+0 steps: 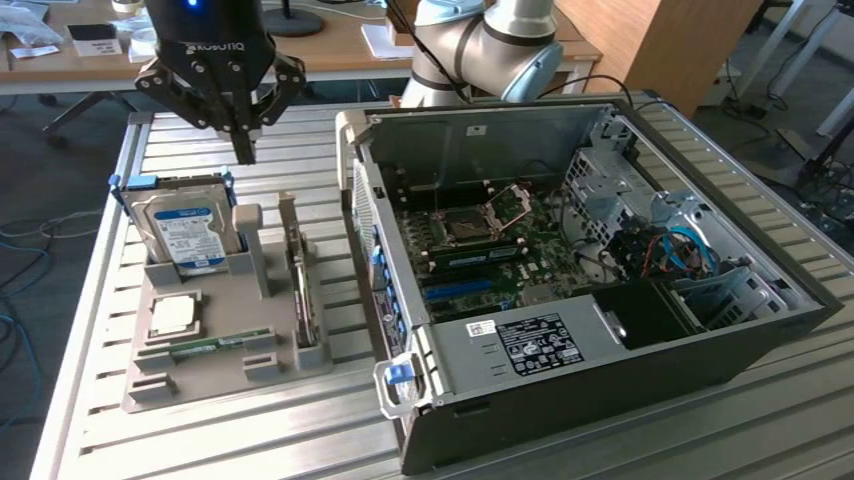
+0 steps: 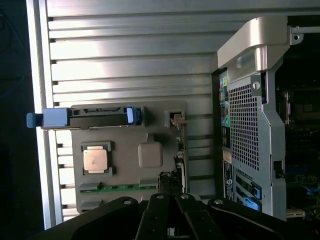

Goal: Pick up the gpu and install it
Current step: 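Reach for the gpu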

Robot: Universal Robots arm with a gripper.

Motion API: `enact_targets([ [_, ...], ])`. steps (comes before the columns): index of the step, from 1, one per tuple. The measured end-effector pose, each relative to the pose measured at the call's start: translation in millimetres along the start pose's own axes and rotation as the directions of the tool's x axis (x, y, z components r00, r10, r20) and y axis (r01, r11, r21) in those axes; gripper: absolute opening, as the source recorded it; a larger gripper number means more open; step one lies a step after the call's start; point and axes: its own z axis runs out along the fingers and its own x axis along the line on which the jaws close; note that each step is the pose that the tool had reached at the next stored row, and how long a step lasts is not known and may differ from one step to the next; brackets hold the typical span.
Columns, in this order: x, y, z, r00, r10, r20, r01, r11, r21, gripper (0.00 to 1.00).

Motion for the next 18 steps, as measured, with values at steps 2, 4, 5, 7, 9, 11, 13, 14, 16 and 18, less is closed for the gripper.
enact_targets([
  [2, 0.0, 0.0, 0.0, 1.0000, 0.000, 0.0000, 0.000, 1.0000, 0.0000, 0.11],
  [4, 0.2, -0.4, -0.1, 1.0000, 0.000, -0.0001, 0.000, 1.0000, 0.0001, 0.11],
  [5, 0.2, -0.9, -0.1, 1.0000, 0.000, -0.0001, 0.000, 1.0000, 0.0001, 0.11],
  [7, 0.0, -2.0, -0.2, 1.0000, 0.000, -0.0001, 0.000, 1.0000, 0.0004, 0.11],
  [9, -0.4, -3.9, -0.2, 1.0000, 0.000, 0.0000, 0.000, 1.0000, 0.0008, 0.11],
  [11, -1.3, -6.3, -0.3, 1.0000, 0.000, 0.0001, 0.000, 1.0000, 0.0015, 0.11],
  [13, -2.6, -8.6, -0.3, 1.0000, 0.000, 0.0002, 0.000, 1.0000, 0.0023, 0.11],
  [14, -3.5, -9.5, -0.3, 1.0000, 0.000, 0.0002, 0.000, 1.0000, 0.0028, 0.11],
  [16, -5.4, -11.1, -0.4, 1.0000, 0.000, 0.0003, 0.000, 1.0000, 0.0038, 0.11],
  [18, -7.2, -12.8, -0.4, 1.0000, 0.000, 0.0003, 0.000, 1.0000, 0.0048, 0.11],
])
